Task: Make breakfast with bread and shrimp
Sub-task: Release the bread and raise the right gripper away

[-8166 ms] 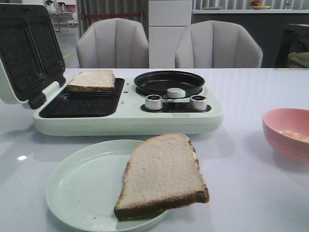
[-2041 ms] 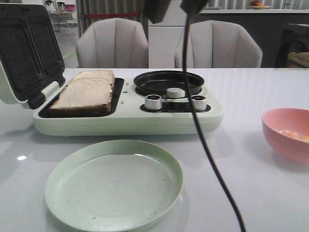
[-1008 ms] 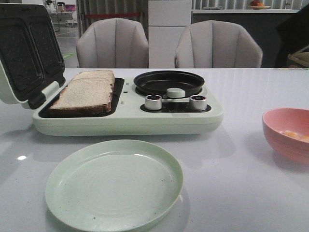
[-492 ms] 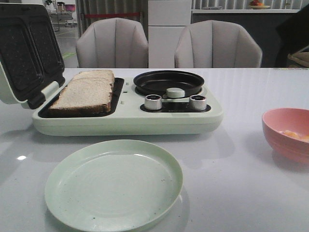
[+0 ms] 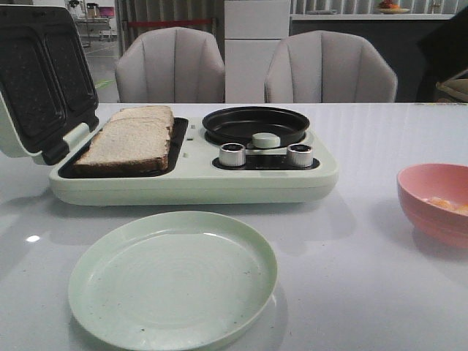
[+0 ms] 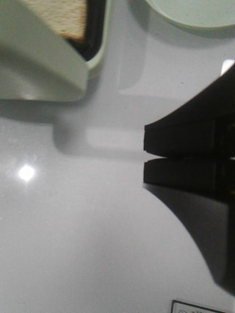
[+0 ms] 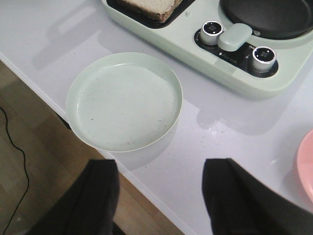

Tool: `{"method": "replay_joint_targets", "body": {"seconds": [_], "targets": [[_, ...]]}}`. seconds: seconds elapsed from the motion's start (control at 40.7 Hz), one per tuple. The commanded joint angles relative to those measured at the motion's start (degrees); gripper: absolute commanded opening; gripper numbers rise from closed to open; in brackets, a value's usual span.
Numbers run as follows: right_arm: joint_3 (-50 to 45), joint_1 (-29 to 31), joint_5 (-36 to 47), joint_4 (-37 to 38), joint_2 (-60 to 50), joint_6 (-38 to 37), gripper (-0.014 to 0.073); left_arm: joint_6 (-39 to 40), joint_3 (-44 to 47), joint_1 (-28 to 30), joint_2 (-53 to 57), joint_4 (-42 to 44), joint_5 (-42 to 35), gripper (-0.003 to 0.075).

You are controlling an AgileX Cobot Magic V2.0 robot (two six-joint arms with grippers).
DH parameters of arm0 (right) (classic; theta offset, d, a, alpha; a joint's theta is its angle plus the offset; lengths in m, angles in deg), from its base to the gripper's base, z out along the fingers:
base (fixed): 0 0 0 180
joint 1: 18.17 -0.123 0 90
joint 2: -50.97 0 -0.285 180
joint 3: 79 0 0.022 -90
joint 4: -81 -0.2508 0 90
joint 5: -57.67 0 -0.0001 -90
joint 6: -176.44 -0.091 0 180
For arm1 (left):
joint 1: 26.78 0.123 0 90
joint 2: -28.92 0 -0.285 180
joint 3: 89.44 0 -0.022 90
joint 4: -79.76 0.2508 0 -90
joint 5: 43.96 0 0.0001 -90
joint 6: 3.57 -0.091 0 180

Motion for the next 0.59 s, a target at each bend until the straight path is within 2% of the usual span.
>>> {"method": "replay_joint_targets", "body": {"seconds": [0.0, 0.344, 0.566], "targets": [[1.61, 0.01, 4.39, 0.11, -0.38, 0.04, 0.0489, -3.44, -6.06, 3.17, -3.50, -7.80, -2.96, 0.0100], [1.61, 0.01, 4.39, 0.11, -0.38, 0.04, 0.0489, -4.77, -21.71, 4.25, -19.04, -13.02, -5.92, 0.0100], [1.61, 0.01, 4.39, 0.11, -0.38, 0.04, 0.0489, -6.49, -26.67, 4.13, -24.79, -21.76, -6.83, 0.0100]]}}
